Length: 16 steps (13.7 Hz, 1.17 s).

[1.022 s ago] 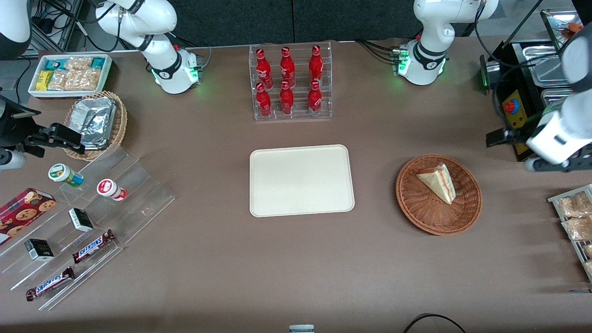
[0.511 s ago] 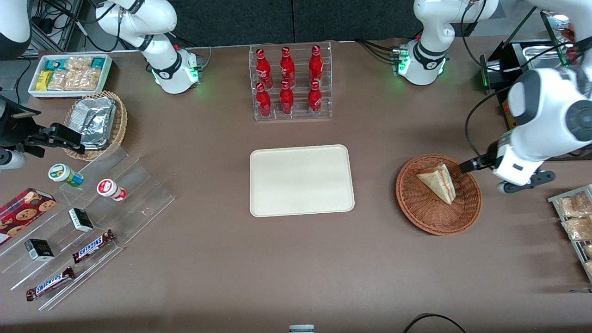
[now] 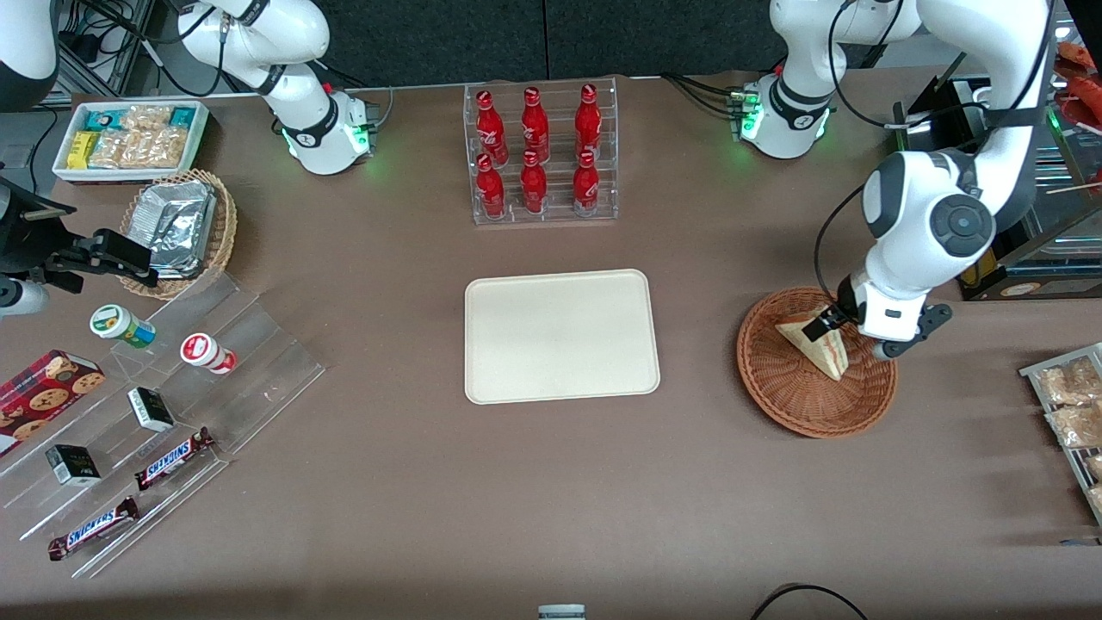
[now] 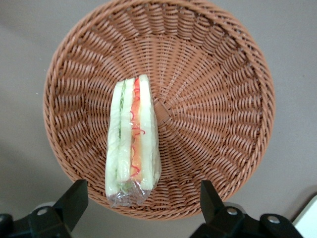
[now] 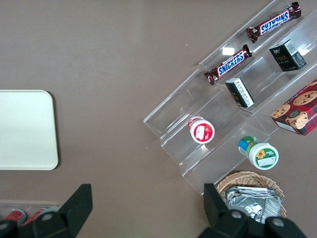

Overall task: Place sandwich from basket to tray
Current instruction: 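Lower the open left gripper onto the wrapped sandwich and close it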

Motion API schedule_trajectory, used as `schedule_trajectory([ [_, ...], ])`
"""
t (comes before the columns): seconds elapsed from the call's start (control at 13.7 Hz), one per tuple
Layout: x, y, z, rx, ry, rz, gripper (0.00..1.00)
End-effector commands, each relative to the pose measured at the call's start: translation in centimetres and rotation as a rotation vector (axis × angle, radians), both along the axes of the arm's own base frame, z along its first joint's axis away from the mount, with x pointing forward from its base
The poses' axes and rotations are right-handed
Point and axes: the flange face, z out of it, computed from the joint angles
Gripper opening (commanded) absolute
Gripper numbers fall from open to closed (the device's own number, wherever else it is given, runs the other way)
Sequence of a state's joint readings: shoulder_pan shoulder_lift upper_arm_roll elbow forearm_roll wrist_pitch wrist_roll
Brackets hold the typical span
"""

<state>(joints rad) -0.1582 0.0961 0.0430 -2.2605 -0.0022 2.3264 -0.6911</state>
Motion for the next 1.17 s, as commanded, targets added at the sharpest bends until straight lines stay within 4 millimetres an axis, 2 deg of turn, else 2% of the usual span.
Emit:
schedule_trajectory([
  [0.0,-1.3,0.1,-1.6,-0.006,-0.041,0.033,1.00],
  [0.15,-2.0,0.2,-3.3,-0.001,-0.038,0.029,1.00],
  [0.88,-2.8,1.1,-6.4,0.012,-0.001,0.036,1.00],
  [0.95,-2.7,1.1,-6.6,0.013,0.000,0.037,0.98],
  [1.02,-2.7,1.2,-6.5,0.013,-0.001,0.039,0.89],
  [1.09,-2.6,1.3,-6.4,0.011,-0.004,0.043,0.72],
])
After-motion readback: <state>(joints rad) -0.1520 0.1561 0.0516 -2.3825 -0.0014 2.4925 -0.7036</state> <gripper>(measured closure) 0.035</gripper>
